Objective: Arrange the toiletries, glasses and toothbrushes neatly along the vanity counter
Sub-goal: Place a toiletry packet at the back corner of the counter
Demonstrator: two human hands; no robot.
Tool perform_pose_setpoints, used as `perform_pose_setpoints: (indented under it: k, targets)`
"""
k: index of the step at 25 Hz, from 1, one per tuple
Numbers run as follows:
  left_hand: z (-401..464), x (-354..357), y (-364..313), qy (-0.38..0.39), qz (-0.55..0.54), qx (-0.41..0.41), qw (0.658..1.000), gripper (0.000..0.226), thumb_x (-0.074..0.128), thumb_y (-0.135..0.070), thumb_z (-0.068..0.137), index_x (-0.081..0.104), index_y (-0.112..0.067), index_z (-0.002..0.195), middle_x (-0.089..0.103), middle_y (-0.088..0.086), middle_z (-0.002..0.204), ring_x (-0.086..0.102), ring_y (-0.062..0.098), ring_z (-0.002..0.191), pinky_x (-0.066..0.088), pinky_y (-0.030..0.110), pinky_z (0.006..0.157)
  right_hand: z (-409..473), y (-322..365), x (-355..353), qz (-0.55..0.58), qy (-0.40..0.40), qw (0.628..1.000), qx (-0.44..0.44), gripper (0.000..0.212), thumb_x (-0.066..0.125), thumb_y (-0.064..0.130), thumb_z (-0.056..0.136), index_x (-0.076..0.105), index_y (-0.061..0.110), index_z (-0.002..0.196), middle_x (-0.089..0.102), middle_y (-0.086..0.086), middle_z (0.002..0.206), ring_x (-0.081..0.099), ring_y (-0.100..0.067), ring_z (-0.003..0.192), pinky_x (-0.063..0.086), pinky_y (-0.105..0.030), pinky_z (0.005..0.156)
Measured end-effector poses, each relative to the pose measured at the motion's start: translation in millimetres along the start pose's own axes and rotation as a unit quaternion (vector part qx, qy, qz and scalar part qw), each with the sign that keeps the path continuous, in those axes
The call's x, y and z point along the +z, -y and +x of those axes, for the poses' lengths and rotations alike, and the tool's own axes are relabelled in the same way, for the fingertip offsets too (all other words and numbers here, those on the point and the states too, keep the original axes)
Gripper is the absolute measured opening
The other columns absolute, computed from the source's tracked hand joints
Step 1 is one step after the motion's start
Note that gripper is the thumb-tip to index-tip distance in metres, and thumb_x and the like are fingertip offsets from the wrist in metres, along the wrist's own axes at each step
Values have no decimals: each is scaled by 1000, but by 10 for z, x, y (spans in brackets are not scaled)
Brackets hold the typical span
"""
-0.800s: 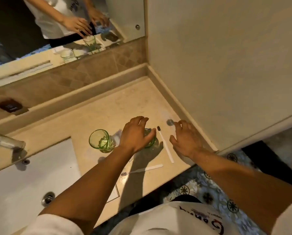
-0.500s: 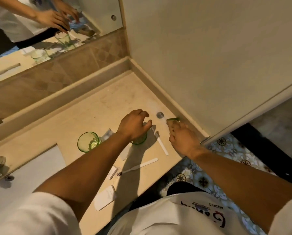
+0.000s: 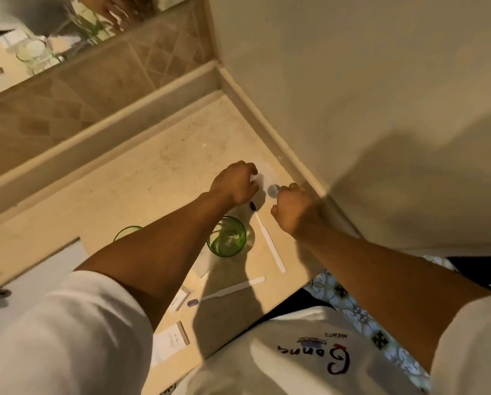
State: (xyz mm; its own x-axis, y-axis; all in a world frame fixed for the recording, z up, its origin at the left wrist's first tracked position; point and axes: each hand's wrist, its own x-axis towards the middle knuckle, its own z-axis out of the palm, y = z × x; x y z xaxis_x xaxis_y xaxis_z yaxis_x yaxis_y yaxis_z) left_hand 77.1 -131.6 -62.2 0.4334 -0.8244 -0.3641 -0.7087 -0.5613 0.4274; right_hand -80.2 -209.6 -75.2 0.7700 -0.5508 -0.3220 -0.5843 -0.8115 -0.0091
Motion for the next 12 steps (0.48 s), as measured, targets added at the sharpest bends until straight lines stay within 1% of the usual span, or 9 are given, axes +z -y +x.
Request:
perform_pose_setpoints:
  k: [2,3,5,6,7,8,9,11,12]
  targets:
    - [186,74,12,8,-6,-14,1000,48,61,-24,93,55,-8,139,54,19,135,53,37,123,49,46,98,155,13,27,-50,13,998,-18,29,46,34,100,59,14,117,64,-7,105,58,-26,103,41,-37,93]
    - [254,120,4,10,-3,-20,1000,52,60,-25,93,51,-7,141,50,19,138,49,37,125,48,47,98,211,29,37,-63,39,997,-24,28,48,37,99,62,16,113,64,-5,102,58,-24,99,41,-36,90]
    - [358,193,-25,20,32,-29,999,58,60,-31,92,45,-8,144,41,18,143,40,37,131,45,48,101,268,61,31,-74,85,993,-21,26,58,40,93,69,18,104,64,-4,95,59,-23,93,43,-32,79]
    - [400,216,-38,24,59,-33,997,61,60,-34,91,43,-9,143,38,17,145,37,37,133,42,48,102,298,55,58,-92,76,993,-17,24,63,35,90,70,15,100,64,-7,95,60,-26,91,43,-29,74]
    - [429,237,-46,26,81,-35,996,62,60,-36,89,42,-10,141,37,16,144,36,37,134,39,49,102,328,45,70,-64,78,995,2,21,62,27,90,70,12,103,63,-12,100,60,-31,94,40,-28,70]
    - [446,256,-52,27,96,-34,994,60,60,-37,86,44,-10,138,38,16,142,36,37,132,38,49,102,368,37,49,-5,73,997,20,20,57,20,93,66,9,107,61,-18,107,59,-36,97,37,-29,67]
    - [459,275,-49,26,107,-30,993,58,61,-36,84,46,-9,134,40,16,139,38,38,129,38,49,100,391,27,52,43,60,996,43,19,52,15,96,61,5,110,59,-21,112,59,-40,100,38,-33,67]
    - [481,291,-23,17,119,-24,992,56,63,-34,81,48,-9,129,43,15,134,41,38,125,41,48,97,445,52,90,71,31,995,58,19,48,13,99,56,3,113,59,-22,114,60,-41,102,43,-40,72]
    - [491,291,-6,12,117,-23,993,57,64,-34,81,49,-9,130,43,15,134,42,38,124,41,48,97,456,71,96,74,30,995,66,20,49,15,100,55,2,115,59,-21,115,61,-39,104,46,-41,75]
